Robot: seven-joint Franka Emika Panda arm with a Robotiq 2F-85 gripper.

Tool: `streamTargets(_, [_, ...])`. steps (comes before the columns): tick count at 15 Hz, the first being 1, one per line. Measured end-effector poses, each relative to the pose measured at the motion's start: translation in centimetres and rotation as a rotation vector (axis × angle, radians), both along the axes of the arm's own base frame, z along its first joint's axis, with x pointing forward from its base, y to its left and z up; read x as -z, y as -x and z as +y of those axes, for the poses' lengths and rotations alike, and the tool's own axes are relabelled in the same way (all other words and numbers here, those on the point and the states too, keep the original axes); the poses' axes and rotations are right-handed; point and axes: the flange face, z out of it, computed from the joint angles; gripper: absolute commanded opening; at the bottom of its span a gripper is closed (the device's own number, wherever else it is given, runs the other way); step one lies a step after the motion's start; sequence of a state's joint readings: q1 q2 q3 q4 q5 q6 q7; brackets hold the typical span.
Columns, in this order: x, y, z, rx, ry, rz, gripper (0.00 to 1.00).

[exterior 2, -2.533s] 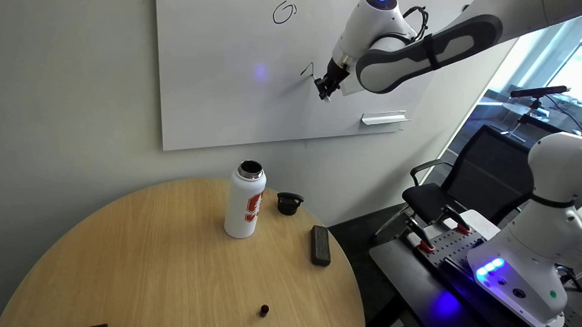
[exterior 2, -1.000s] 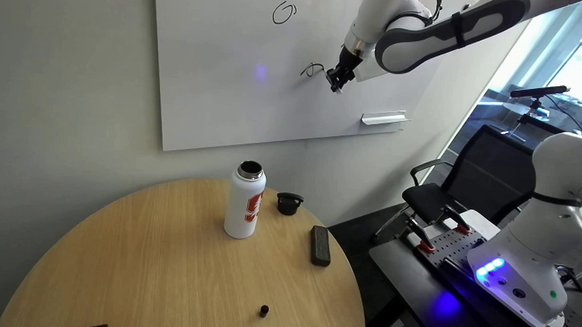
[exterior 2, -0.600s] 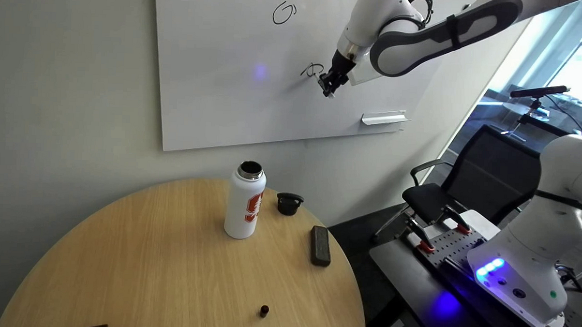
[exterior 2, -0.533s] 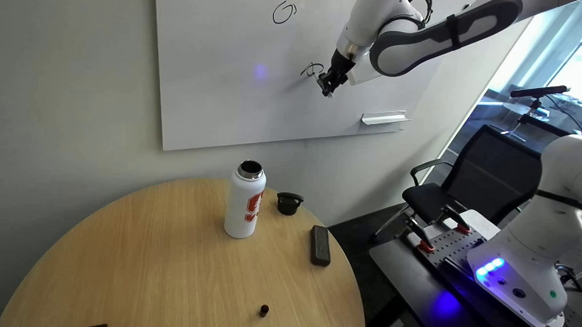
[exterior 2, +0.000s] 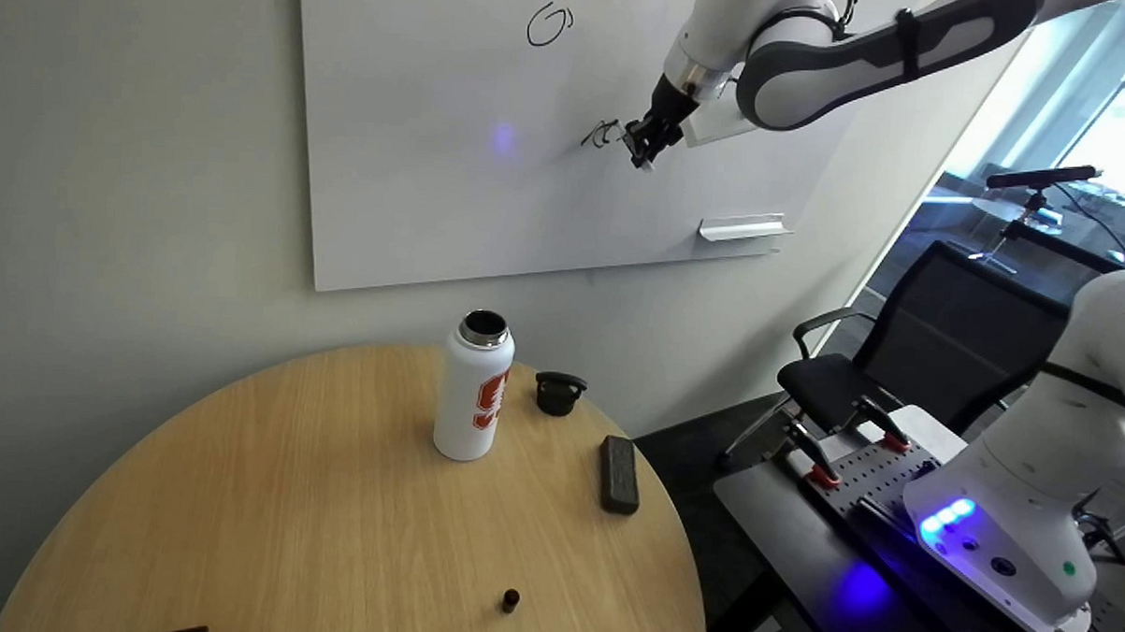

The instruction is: Use the marker to write on the board

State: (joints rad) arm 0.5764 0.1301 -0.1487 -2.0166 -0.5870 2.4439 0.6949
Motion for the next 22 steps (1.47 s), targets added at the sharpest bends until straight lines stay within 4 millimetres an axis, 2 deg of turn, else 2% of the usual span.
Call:
streamTargets(5, [-1.3,-0.1,-2.3,0.041,-0.013,0.000,0.05])
streamTargets(9, [-0.9,-0.4,-3.8,0.073,-0.003,0.020,0.05])
streamTargets(12, [-0.1,-0.6,-4.2,0.081,0.002,0.034,0.05])
streamTargets(18, [2.6,0.0,-2.5,0.047,0.009,0.076,0.05])
streamTargets(20, [3.2,1.6,-1.4,0.006,0.006,0.078,0.05])
streamTargets(22, [3.7,4.6,0.2,-0.067,-0.005,0.072,0.05])
